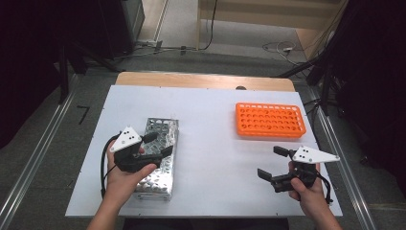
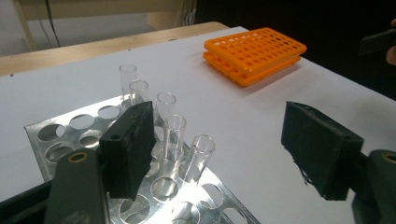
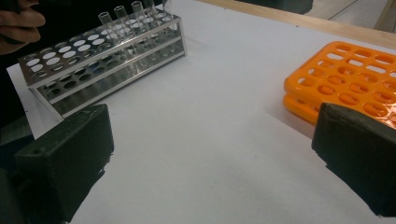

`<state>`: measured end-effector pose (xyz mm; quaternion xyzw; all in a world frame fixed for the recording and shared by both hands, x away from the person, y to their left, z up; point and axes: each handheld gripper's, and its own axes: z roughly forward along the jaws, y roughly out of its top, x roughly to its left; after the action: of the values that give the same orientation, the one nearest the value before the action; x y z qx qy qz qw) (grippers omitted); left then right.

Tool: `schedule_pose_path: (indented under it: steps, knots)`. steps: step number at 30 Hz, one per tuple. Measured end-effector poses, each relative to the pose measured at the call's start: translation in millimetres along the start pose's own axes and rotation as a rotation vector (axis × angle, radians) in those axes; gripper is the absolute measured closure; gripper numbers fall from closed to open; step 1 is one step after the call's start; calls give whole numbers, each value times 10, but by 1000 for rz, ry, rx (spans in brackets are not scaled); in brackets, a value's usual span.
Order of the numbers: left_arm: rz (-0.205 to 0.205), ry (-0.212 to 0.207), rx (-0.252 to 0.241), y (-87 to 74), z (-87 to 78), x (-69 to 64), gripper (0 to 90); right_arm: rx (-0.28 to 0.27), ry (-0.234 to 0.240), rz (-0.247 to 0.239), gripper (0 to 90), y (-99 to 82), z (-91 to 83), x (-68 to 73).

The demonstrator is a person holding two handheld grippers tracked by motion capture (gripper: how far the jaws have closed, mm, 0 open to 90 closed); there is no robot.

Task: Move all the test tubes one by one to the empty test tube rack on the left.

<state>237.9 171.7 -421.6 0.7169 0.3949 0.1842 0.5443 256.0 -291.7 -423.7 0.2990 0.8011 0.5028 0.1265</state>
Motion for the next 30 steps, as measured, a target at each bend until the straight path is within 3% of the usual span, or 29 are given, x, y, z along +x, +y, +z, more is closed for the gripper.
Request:
schedule_pose_path:
  steps: [12, 20, 30]
  knots:
    - [-8, 29, -28, -123, -217, 133, 29, -15, -44, 10, 0, -49, -56, -131]
    - [-32, 38, -37, -261, -355, 248, 0, -28, -72, 45, 0, -136, -96, -313]
    - [-18, 14, -59, -432, -486, 420, 0, -46, -136, 71, 0, -334, -162, -573]
